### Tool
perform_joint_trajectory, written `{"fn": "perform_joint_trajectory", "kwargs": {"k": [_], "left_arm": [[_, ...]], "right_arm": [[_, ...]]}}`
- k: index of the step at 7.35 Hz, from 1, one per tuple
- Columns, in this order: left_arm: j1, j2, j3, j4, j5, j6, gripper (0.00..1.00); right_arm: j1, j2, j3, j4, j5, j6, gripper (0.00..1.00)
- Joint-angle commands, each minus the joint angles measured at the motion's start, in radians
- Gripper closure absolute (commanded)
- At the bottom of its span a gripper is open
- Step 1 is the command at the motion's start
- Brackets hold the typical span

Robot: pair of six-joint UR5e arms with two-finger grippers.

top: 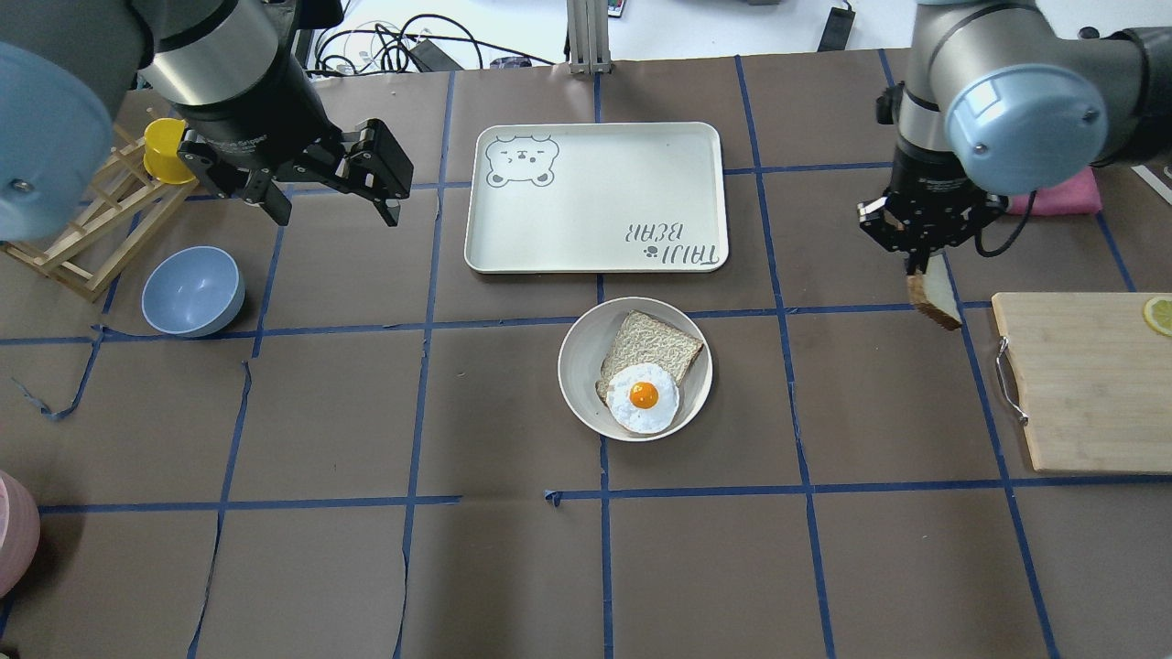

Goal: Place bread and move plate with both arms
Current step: 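Lift the bread slice and carry it over the white bowl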

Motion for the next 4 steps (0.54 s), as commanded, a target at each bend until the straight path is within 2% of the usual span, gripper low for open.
{"fn": "perform_joint_trajectory", "kwargs": {"k": [1, 3, 4], "left_arm": [[-0.001, 0.000, 0.000, 0.000, 0.000, -0.001, 0.00], [0.001, -0.002, 0.002, 0.000, 0.000, 0.000, 0.00], [0.001, 0.000, 0.000, 0.000, 0.000, 0.001, 0.00]], "right_arm": [[0.221, 0.024, -0.018, 0.000, 0.098, 0.302, 1.00], [0.375, 0.071, -0.016, -0.060, 0.138, 0.490, 1.00], [0.397, 0.077, -0.010, -0.063, 0.155, 0.536, 1.00]]}}
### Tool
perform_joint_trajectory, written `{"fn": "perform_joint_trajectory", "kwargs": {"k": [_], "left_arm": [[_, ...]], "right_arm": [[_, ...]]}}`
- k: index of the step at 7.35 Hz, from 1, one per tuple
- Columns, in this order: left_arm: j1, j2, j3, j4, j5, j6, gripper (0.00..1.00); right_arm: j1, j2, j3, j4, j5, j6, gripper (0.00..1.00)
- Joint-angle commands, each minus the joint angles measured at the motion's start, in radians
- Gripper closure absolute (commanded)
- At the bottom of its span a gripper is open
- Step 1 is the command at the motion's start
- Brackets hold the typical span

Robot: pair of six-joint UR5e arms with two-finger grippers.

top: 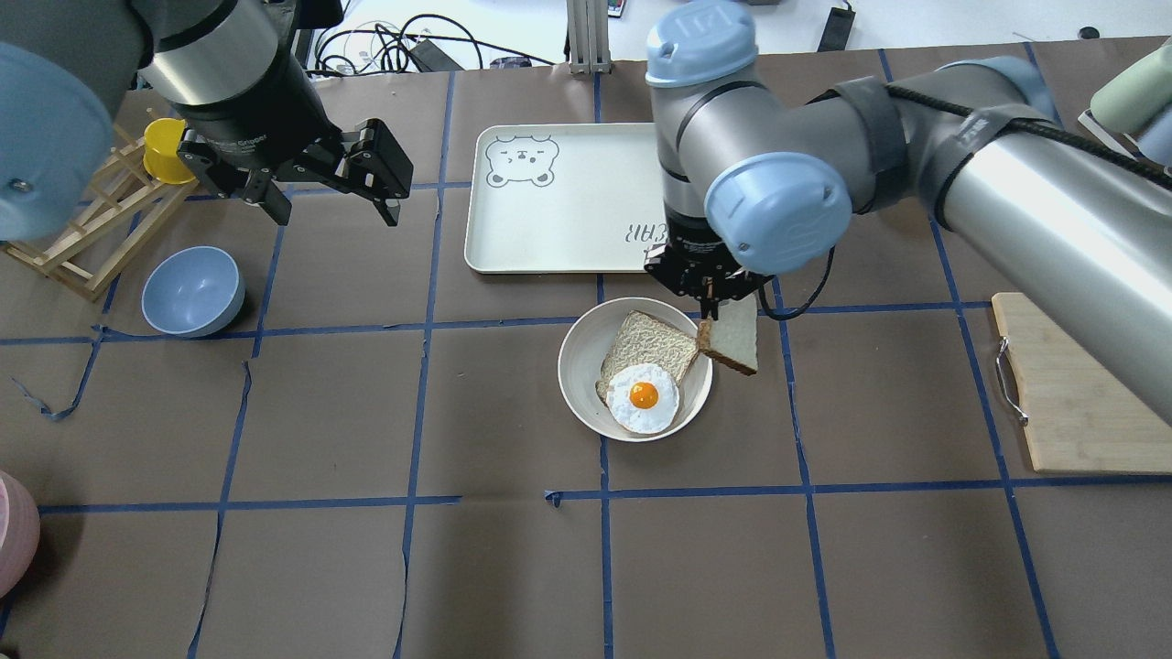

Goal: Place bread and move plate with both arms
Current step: 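Lower the bread slice onto the egg in the bowl and release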

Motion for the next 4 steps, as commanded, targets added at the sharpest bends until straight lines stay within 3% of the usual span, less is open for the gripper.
{"fn": "perform_joint_trajectory", "kwargs": {"k": [1, 4], "left_arm": [[0.000, 0.001, -0.001, 0.000, 0.000, 0.001, 0.00], [0.000, 0.001, -0.002, 0.000, 0.000, 0.001, 0.00]], "right_arm": [[0.059, 0.029, 0.009, -0.016, 0.041, 0.092, 1.00], [0.088, 0.051, 0.020, -0.049, 0.041, 0.115, 1.00]]}}
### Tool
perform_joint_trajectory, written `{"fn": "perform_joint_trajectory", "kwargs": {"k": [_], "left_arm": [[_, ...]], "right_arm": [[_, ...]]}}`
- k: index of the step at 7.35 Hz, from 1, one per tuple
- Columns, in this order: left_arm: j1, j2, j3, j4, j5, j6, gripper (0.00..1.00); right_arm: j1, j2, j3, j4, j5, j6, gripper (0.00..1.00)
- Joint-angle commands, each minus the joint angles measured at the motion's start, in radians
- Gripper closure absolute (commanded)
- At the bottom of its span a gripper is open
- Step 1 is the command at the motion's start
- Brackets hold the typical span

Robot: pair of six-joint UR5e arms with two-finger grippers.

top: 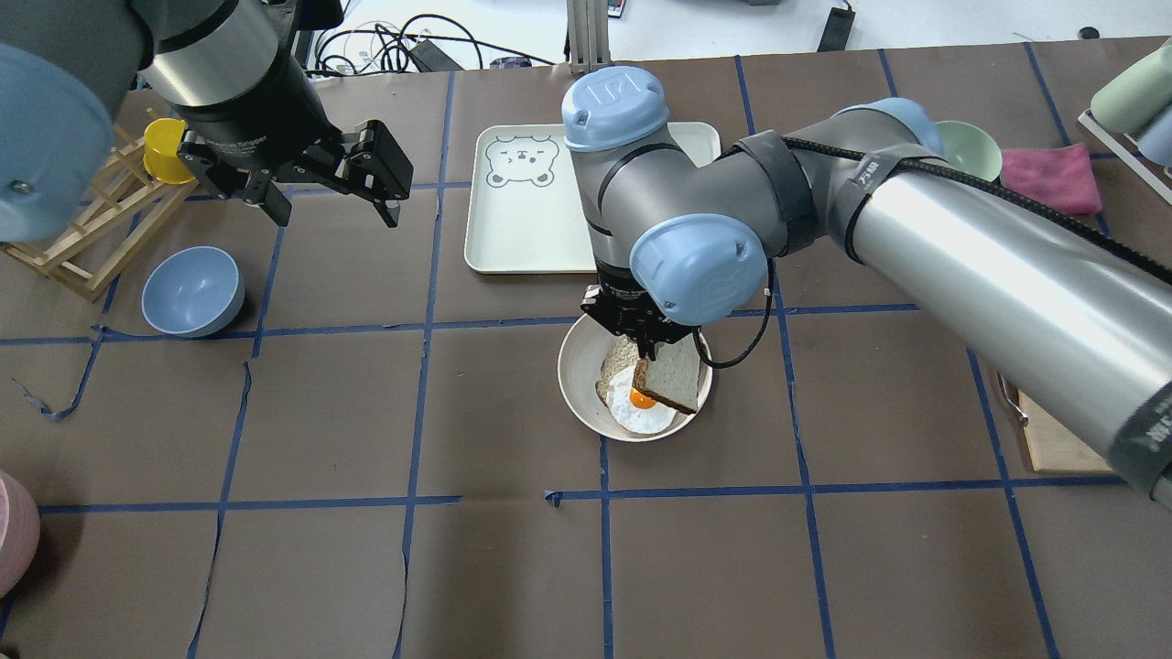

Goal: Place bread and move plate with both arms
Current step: 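Lower the bread slice onto the egg in the bowl and release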

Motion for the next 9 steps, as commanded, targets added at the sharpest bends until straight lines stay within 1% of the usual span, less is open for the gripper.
{"fn": "perform_joint_trajectory", "kwargs": {"k": [1, 3, 4, 5, 6, 7, 9], "left_arm": [[0.000, 0.000, 0.001, 0.002, 0.000, 0.000, 0.00], [0.000, 0.000, 0.000, 0.002, 0.002, 0.002, 0.00], [0.000, 0.000, 0.001, 0.002, 0.002, 0.003, 0.00], [0.000, 0.000, 0.001, 0.002, 0.003, 0.003, 0.00], [0.000, 0.000, 0.001, 0.002, 0.008, 0.008, 0.00], [0.000, 0.000, 0.001, 0.002, 0.008, 0.009, 0.00], [0.000, 0.002, 0.003, 0.002, 0.014, 0.008, 0.00]], "right_arm": [[0.012, 0.017, 0.005, -0.021, 0.001, 0.006, 1.00], [0.012, 0.034, 0.007, -0.050, -0.002, 0.003, 1.00], [0.012, 0.036, 0.010, -0.055, -0.004, 0.003, 0.98], [0.012, 0.036, 0.011, -0.055, -0.004, 0.005, 0.93], [0.012, 0.042, 0.013, -0.055, -0.005, 0.005, 0.81], [0.012, 0.051, 0.013, -0.067, -0.009, 0.006, 0.58], [0.012, 0.046, 0.010, -0.071, -0.006, 0.049, 0.33]]}}
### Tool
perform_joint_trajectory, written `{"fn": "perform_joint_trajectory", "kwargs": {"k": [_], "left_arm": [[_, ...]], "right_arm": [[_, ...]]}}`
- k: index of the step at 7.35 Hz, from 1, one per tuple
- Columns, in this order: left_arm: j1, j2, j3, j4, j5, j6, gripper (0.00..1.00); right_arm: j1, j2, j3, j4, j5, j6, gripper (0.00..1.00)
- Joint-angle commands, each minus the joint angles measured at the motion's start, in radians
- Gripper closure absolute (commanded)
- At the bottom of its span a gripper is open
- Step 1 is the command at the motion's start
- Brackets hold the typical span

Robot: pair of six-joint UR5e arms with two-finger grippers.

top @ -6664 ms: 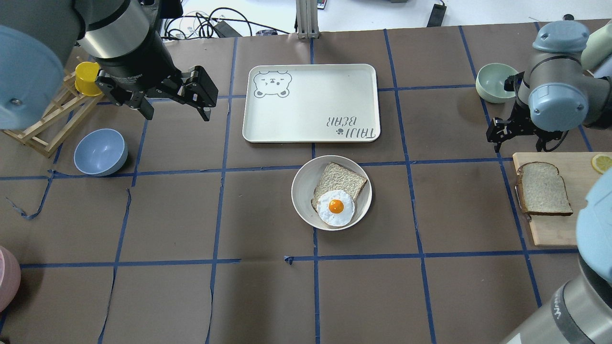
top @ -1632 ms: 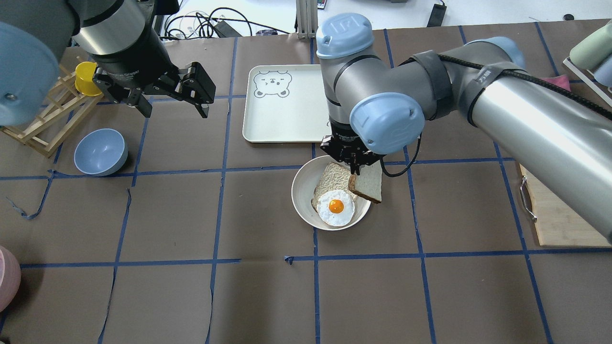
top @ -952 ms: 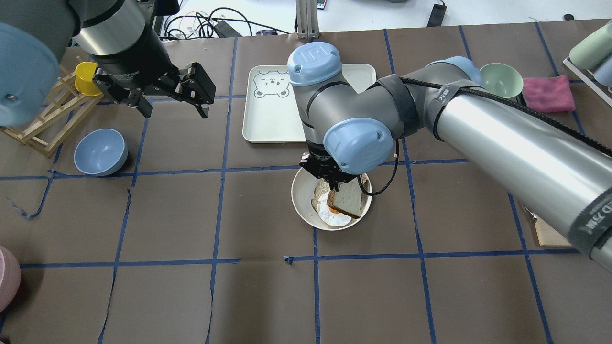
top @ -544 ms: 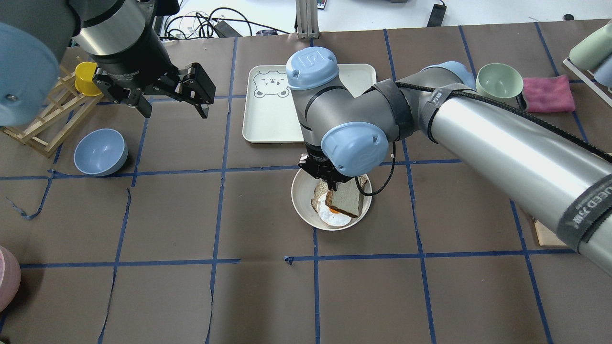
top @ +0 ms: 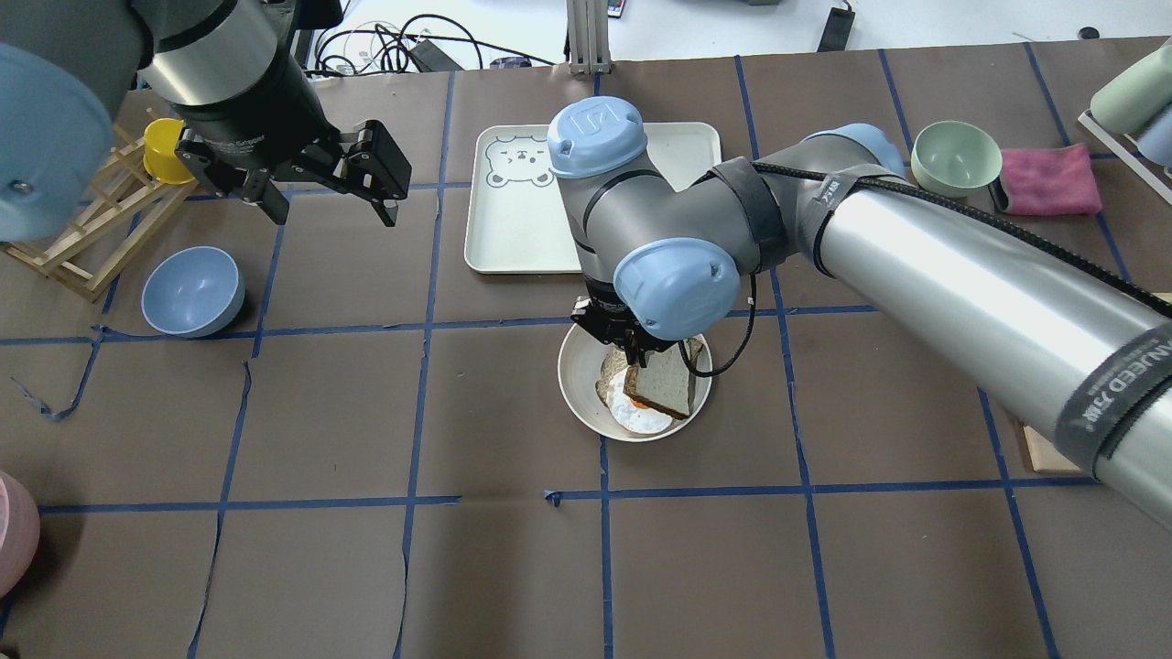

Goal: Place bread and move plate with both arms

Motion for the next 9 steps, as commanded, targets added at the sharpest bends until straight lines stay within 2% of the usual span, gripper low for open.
{"fn": "perform_joint_trajectory", "kwargs": {"k": [1, 3, 5, 6, 7, 9], "left_arm": [[0.000, 0.001, 0.001, -0.002, 0.005, 0.001, 0.00], [0.002, 0.001, 0.001, -0.002, 0.005, 0.001, 0.00], [0.002, 0.001, 0.002, -0.002, 0.005, 0.001, 0.00], [0.002, 0.001, 0.001, 0.000, 0.005, -0.001, 0.00], [0.002, 0.001, 0.002, 0.000, 0.005, -0.001, 0.00], [0.002, 0.001, 0.001, -0.002, 0.003, -0.004, 0.00]], "right_arm": [[0.000, -0.001, -0.006, -0.006, 0.006, 0.030, 0.27], [-0.006, -0.001, -0.041, -0.012, 0.010, 0.027, 0.20], [-0.067, -0.011, -0.119, 0.024, 0.002, -0.043, 0.13], [-0.137, -0.025, -0.147, 0.075, 0.005, -0.173, 0.12], [-0.209, -0.069, -0.155, 0.101, 0.007, -0.341, 0.09], [-0.312, -0.175, -0.164, 0.211, 0.005, -0.546, 0.09]]}}
